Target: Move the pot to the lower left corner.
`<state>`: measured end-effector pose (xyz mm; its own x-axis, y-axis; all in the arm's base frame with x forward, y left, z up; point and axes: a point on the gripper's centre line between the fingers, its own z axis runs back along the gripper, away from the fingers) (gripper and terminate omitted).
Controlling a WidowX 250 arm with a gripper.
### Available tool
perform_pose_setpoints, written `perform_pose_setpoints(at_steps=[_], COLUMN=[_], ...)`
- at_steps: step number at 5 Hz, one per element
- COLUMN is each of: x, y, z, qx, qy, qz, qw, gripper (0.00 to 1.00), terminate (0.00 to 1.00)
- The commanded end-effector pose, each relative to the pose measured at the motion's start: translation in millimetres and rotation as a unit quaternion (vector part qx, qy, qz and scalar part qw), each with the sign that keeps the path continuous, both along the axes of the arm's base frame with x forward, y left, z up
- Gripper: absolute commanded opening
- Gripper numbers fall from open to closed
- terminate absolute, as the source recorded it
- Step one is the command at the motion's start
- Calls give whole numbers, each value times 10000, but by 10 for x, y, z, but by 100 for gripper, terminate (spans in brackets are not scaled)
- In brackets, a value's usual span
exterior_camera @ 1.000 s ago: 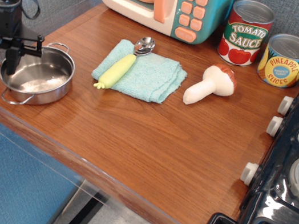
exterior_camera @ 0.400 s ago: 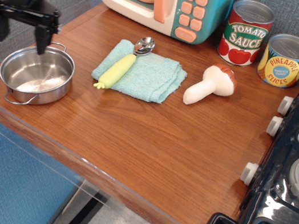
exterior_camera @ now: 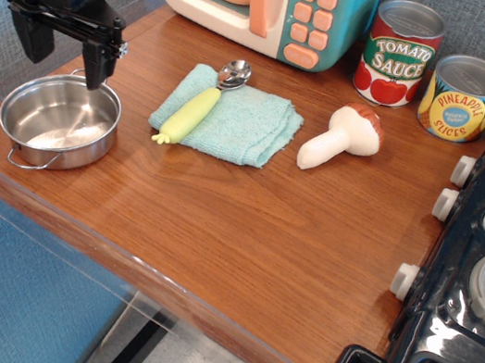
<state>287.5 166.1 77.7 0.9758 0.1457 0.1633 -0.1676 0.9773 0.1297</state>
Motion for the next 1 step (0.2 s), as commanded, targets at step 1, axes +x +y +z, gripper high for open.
perform_pose_setpoints(at_steps=[1], x=[-63], y=[36], z=[213], qx=[134], qy=[-263], qz=[24], qw=[9996], gripper=[100], terminate=[100])
